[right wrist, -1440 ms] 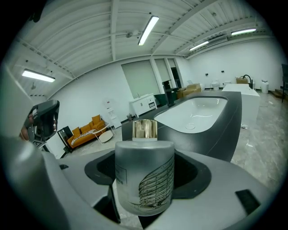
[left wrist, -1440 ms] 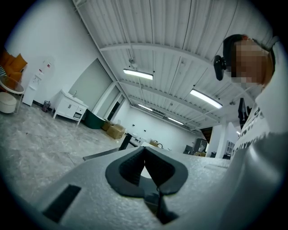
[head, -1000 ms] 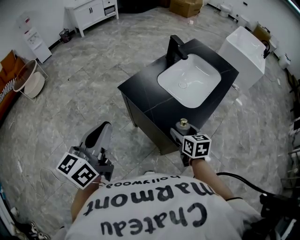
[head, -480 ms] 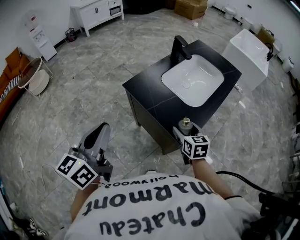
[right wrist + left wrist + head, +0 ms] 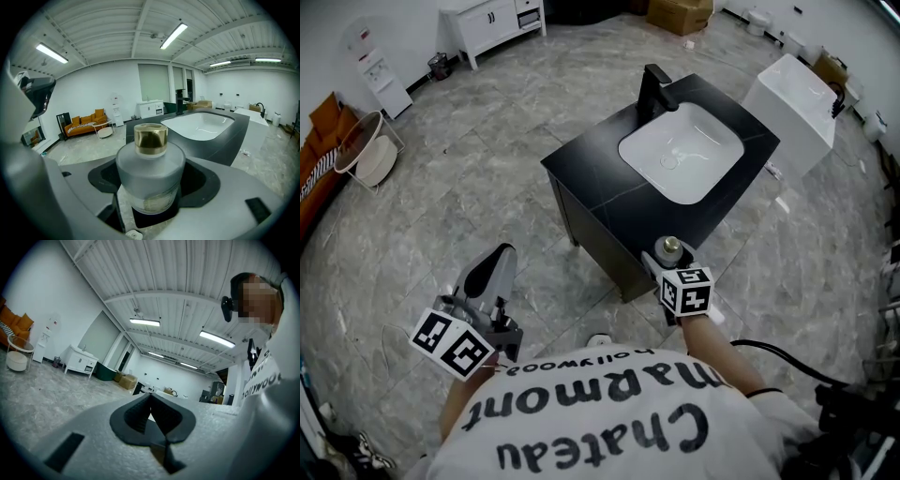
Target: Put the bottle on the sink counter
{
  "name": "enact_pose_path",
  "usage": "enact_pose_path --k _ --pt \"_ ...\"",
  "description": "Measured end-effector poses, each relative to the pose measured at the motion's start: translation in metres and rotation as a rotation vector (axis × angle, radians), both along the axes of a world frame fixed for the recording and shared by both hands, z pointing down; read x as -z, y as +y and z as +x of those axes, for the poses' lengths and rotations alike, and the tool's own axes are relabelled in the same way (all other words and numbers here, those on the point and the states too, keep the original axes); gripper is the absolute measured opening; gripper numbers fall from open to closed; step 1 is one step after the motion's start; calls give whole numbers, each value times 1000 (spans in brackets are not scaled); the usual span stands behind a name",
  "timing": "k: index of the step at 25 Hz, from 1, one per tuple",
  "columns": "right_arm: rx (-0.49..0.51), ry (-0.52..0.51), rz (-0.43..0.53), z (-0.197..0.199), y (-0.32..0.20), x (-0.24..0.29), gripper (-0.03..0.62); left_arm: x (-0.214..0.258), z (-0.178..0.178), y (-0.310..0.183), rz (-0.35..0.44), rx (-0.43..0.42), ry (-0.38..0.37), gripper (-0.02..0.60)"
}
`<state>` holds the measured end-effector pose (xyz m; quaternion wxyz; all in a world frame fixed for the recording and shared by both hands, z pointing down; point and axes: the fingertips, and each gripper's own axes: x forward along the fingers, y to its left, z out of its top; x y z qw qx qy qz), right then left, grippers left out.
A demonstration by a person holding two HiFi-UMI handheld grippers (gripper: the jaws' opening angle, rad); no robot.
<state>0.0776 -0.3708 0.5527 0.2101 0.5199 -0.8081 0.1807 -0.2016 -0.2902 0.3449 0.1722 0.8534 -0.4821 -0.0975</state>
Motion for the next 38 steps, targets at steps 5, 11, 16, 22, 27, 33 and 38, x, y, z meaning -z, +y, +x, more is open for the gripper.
enact_pose_path --k 5,11,16,22,27,33,38 --pt "4 16 13 0 1 -2 341 3 -1 4 8 10 -3 15" --pt "17 66 15 -1 0 -6 341 4 -3 5 8 21 -4 15" --pt "27 93 32 -4 -9 -7 341 5 -5 2 10 30 -2 15" --pt "31 75 36 -5 -15 -9 341 4 -7 -2 6 36 10 15" --pt "43 74 3 -5 -16 -18 341 1 -8 -4 -11 43 35 15" --pt "42 130 -61 -6 -21 -28 341 -13 -12 5 -49 53 44 15" --pt "54 102 -124 -9 -19 -34 342 -12 -22 23 -38 114 47 15"
